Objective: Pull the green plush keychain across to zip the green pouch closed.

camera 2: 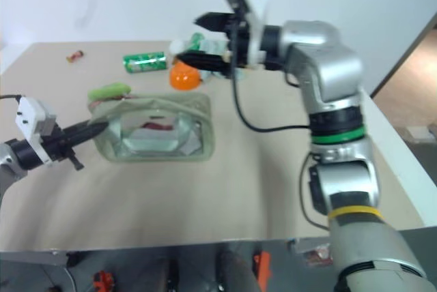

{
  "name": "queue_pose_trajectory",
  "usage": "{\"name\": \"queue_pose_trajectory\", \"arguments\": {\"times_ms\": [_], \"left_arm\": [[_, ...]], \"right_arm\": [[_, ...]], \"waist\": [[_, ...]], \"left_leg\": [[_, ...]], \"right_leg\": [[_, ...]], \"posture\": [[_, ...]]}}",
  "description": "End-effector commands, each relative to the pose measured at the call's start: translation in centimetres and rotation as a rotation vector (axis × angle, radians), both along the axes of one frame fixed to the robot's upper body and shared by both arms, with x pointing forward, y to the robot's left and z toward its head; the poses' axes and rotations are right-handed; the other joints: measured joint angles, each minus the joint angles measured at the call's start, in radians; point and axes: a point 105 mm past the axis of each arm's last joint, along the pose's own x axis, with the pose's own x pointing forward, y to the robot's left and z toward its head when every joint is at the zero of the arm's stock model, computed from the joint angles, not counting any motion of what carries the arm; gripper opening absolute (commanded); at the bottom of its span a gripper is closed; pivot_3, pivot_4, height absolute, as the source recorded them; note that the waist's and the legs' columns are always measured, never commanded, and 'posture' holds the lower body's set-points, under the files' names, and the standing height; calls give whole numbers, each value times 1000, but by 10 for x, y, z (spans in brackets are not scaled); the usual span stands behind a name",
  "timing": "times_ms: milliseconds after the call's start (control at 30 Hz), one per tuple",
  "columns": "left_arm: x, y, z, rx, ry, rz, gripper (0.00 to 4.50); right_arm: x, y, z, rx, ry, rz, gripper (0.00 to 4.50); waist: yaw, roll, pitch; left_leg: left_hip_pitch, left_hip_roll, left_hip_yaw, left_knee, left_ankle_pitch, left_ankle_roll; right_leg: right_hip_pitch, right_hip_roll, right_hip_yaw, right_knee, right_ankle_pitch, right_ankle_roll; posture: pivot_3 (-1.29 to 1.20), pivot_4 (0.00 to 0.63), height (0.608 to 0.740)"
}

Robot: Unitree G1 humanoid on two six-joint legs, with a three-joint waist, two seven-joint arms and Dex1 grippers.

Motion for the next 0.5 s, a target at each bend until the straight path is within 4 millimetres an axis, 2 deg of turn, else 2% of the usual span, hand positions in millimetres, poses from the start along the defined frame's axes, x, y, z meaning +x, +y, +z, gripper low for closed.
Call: {"name": "queue_pose_trajectory", "arguments": {"times_ms": [33, 167, 500], "left_arm": [[-5, -17, -3, 7, -3, -55, 0], [-7, -21, -5, -5, 0, -61, 0], [-8, -23, -6, -7, 3, -67, 0]], "right_arm": [[-11, 24, 1, -6, -23, 84, 4489], [-19, 50, -7, -11, -18, 153, 4489], [-32, 81, -22, -48, -12, 261, 4489]], "waist": [[8, 0, 0], [9, 0, 0], [8, 0, 0]], "left_leg": [[-1, 0, 0, 0, 0, 0], [-2, -3, 0, 1, 0, 0], [-2, -9, 0, 2, 0, 0]], "right_leg": [[-1, 0, 0, 0, 0, 0], [-1, -5, -1, 0, 0, 1], [1, -11, 0, 0, 1, 9]], "posture": [[0, 150, 740], [0, 150, 740], [0, 150, 740]]}}
